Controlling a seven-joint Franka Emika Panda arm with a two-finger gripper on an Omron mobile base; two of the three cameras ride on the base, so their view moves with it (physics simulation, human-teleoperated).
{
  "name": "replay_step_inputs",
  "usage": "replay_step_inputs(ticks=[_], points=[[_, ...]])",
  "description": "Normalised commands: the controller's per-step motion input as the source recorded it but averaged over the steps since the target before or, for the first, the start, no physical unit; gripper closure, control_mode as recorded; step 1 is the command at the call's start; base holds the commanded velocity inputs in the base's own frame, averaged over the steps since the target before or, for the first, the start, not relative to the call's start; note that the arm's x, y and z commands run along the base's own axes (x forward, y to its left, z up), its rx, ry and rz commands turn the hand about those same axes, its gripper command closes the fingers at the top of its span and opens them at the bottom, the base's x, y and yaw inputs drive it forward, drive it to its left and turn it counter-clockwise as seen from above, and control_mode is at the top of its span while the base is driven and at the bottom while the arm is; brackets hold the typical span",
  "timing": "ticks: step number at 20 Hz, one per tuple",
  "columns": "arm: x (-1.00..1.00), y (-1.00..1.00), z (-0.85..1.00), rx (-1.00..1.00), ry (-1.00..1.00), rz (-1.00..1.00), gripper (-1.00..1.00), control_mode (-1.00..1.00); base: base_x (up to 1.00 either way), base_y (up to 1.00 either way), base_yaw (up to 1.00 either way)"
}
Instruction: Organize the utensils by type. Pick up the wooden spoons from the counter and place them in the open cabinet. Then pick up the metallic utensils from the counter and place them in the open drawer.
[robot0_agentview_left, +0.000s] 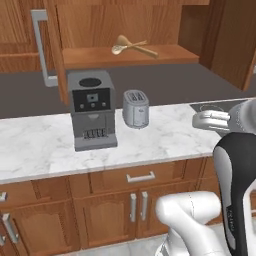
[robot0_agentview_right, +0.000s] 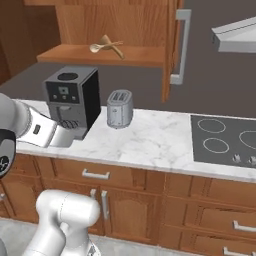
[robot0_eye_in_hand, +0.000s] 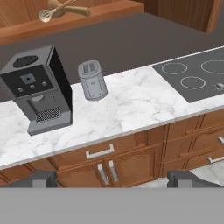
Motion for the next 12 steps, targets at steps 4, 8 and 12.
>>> replay_step_inputs(ticks=[4,8,12], points=[[0.0,0.0,0.0,0.0,0.0,0.0,-1.0,1.0,0.0,-0.05,0.66],[0.0,0.0,0.0,0.0,0.0,0.0,-1.0,1.0,-0.15,-0.02,1.0],[0.0,0.0,0.0,0.0,0.0,0.0,-1.0,1.0,-0.21,0.0,1.0]])
